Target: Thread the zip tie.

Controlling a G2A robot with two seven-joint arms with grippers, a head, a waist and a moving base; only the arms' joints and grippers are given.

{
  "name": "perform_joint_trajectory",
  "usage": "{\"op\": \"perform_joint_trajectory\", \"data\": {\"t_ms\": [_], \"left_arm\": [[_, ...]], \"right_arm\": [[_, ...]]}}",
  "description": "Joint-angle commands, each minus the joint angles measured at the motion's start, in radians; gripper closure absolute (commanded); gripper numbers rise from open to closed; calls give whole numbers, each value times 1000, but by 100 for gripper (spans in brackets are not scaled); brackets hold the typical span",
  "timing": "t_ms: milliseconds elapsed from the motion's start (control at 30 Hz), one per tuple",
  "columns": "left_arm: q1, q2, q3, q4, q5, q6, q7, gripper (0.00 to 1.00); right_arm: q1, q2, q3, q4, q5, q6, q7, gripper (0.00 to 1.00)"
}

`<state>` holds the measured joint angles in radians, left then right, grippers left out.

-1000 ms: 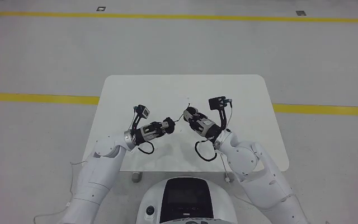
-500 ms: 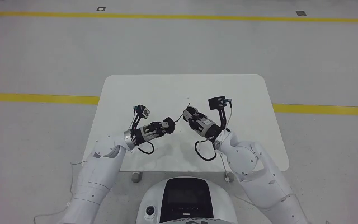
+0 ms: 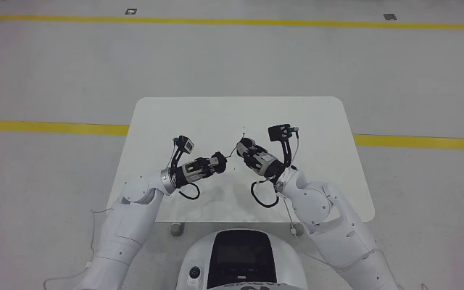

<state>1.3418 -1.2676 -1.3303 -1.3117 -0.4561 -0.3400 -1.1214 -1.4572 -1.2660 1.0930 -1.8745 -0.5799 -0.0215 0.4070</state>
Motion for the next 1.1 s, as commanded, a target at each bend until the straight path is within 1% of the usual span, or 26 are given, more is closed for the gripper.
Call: {"op": "perform_joint_trajectory", "data": {"t_ms": [0, 733, 1067], "left_arm": [[0, 0, 0, 0, 0, 0, 0, 100], [0, 0, 0, 0, 0, 0, 0, 100], [0, 0, 0, 0, 0, 0, 0, 100]], "right_arm": [[0, 0, 0, 0, -1, 2, -1, 100], [-9, 2, -2, 6, -5, 7, 4, 100], [-13, 0, -11, 14, 15, 39, 5, 100]]}}
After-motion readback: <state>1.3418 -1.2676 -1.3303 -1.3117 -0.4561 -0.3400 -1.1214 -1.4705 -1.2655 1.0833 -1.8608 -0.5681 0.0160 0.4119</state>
